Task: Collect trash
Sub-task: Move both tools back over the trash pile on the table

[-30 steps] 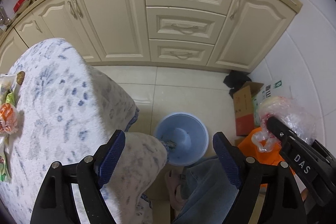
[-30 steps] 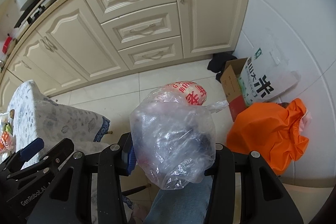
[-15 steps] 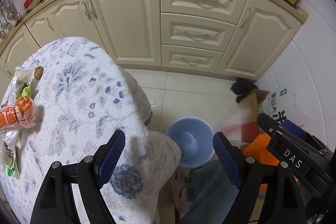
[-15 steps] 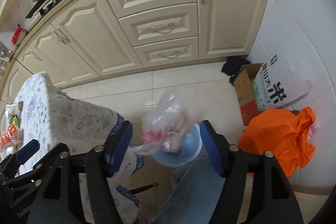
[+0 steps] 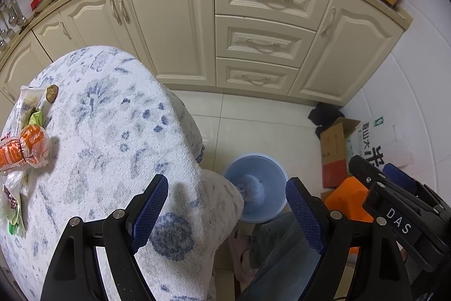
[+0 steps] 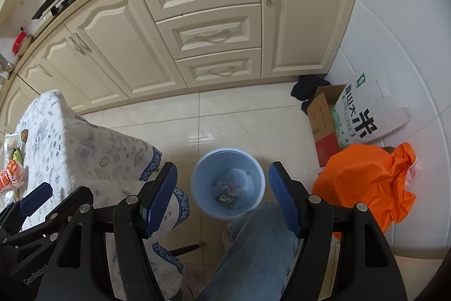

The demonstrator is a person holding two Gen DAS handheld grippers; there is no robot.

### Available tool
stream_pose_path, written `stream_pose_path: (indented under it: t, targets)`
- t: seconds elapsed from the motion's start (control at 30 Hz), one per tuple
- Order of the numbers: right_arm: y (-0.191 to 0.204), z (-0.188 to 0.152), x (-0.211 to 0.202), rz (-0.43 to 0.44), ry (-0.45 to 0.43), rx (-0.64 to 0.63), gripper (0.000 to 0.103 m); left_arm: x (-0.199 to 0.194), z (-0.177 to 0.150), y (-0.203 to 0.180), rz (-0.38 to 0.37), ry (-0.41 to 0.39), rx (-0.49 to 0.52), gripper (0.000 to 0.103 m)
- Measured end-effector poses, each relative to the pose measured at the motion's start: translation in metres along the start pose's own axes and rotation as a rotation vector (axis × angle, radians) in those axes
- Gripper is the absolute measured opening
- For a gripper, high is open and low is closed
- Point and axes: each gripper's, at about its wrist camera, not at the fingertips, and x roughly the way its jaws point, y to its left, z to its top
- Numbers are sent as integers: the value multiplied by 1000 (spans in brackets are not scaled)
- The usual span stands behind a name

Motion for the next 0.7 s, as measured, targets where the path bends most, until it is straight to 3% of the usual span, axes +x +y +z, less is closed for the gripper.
stream_pose_path:
  t: [0.47, 0.7]
  targets:
    - [25, -15, -40, 9, -66, -48, 69, -47, -28, 24, -10, -58, -26, 82]
    - [51, -28, -64, 8, -117, -104, 75, -82, -51, 47, 5, -100, -62, 82]
